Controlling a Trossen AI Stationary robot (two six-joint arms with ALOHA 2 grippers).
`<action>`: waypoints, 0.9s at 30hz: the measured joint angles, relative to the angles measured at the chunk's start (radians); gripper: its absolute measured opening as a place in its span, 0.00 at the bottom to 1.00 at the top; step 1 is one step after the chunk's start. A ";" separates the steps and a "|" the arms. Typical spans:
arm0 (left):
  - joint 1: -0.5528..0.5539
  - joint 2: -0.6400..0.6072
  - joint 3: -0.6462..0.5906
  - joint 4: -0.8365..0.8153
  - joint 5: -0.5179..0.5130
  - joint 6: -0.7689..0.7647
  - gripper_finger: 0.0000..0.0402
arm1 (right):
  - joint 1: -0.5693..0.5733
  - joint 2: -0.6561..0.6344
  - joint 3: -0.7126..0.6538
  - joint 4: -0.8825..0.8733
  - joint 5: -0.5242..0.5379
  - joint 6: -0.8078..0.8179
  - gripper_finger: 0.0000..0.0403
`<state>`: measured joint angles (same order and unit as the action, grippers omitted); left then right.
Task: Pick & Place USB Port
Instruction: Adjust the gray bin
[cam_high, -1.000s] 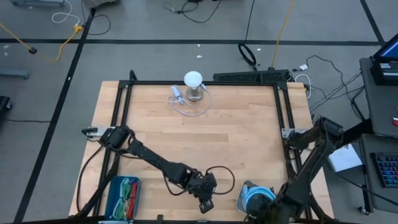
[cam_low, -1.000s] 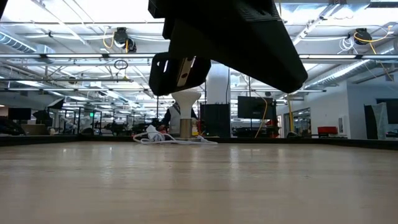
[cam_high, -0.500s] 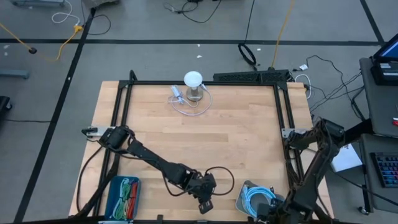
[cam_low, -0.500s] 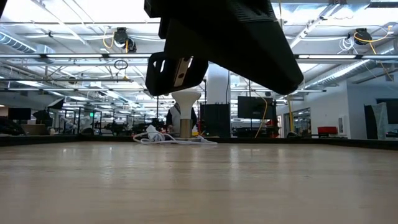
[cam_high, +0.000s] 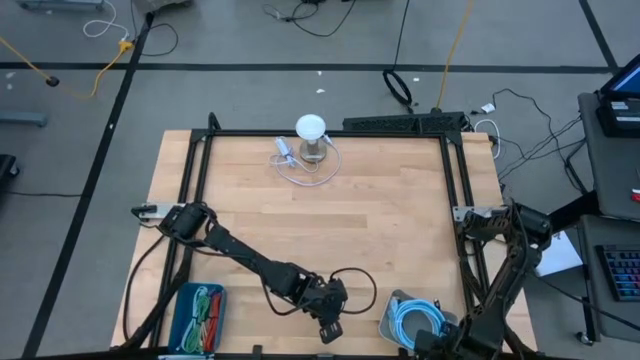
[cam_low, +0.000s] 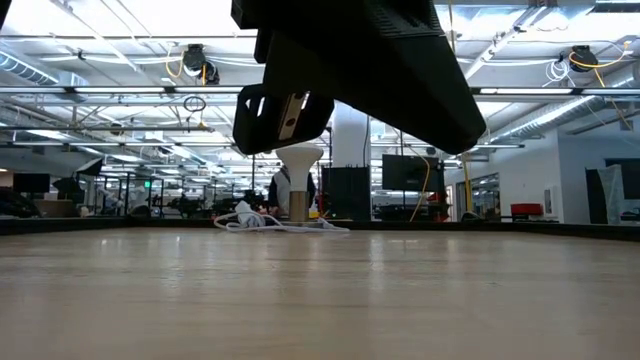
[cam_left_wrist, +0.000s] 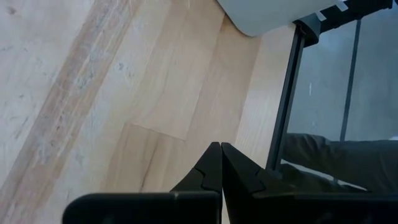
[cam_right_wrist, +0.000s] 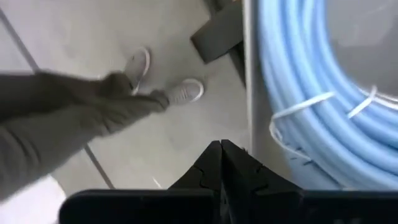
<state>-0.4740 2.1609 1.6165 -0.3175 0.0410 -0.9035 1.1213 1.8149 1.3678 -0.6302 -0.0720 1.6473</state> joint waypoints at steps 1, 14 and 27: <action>0.000 0.000 0.000 0.000 0.000 0.000 0.00 | 0.000 0.000 0.000 -0.019 0.023 0.008 0.00; -0.002 0.000 0.000 0.000 -0.004 -0.008 0.00 | 0.007 -0.009 0.010 -0.202 0.113 0.013 0.00; 0.050 0.000 0.000 0.081 -0.148 -0.050 0.00 | -0.065 -0.091 0.420 -0.688 0.857 -0.049 0.00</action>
<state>-0.4235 2.1609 1.6161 -0.2360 -0.1067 -0.9537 1.0562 1.7234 1.7875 -1.3180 0.7853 1.5979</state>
